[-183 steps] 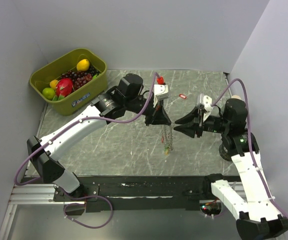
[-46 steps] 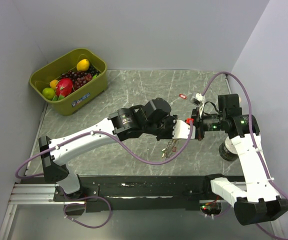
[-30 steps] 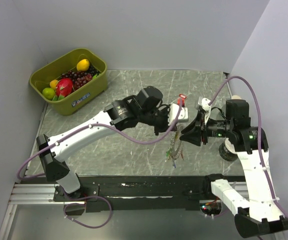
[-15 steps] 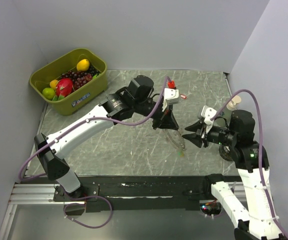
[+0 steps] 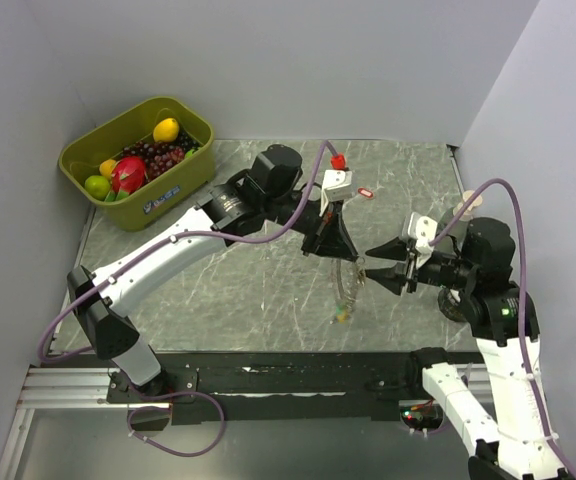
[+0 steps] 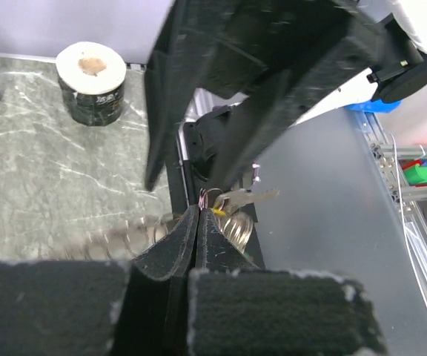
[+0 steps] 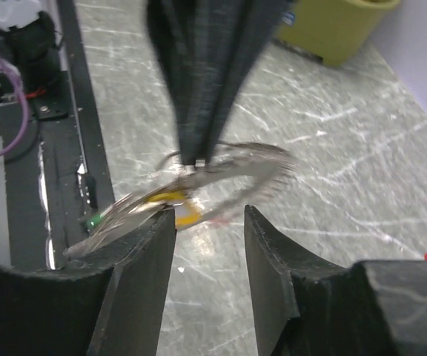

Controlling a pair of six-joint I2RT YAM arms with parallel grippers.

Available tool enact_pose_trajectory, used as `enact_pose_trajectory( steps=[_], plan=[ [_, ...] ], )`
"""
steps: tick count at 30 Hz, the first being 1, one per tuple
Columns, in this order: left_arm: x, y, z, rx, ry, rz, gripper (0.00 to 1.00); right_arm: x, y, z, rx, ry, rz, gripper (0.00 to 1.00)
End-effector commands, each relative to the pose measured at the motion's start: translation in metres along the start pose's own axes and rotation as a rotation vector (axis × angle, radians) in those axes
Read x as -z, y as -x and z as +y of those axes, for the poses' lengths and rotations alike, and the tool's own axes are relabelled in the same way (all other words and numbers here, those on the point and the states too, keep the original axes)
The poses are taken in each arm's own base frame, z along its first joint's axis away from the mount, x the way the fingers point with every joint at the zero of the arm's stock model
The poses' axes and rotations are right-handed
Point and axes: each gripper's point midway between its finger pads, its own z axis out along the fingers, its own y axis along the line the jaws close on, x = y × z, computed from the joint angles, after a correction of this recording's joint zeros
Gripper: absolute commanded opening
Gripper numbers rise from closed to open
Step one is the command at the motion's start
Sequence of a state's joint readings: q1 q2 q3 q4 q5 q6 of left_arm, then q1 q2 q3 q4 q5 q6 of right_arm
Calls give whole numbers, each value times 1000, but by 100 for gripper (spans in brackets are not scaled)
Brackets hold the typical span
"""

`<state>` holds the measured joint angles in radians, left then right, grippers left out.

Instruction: Remove the keys from the keyring

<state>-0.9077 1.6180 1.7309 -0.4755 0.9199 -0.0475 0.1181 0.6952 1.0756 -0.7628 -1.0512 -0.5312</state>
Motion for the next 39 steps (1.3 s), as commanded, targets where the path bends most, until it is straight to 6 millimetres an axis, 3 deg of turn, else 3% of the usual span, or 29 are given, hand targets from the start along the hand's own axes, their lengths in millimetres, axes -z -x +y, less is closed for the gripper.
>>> enact_pose_trajectory(
  steps=[1,7,12,17,18,21,28,39],
  plan=[
    [16,31,-20,-86,-24,-81,1,6,14,17,71,68,-28,51],
    [17,32,-18,-87,-18,-85,1,6,13,7,48,12,-15,56],
    [17,33,-18,-89,-21,-85,1,-3,13,-16,0,-62,-39,54],
    [17,32,-18,-89,-22,-82,1,-5,13,-11,-4,-17,-48,40],
    [17,32,-18,-87,-23,-82,1,-5,13,-7,-3,-2,-51,31],
    [17,33,-17,-88,-20,-83,1,-4,12,1,15,31,-56,21],
    [17,36,-11,-82,9,-91,1,-2,12,16,32,95,-68,3],
    [18,40,-9,-68,14,-104,1,-12,1,8,-23,89,-52,0]
  ],
)
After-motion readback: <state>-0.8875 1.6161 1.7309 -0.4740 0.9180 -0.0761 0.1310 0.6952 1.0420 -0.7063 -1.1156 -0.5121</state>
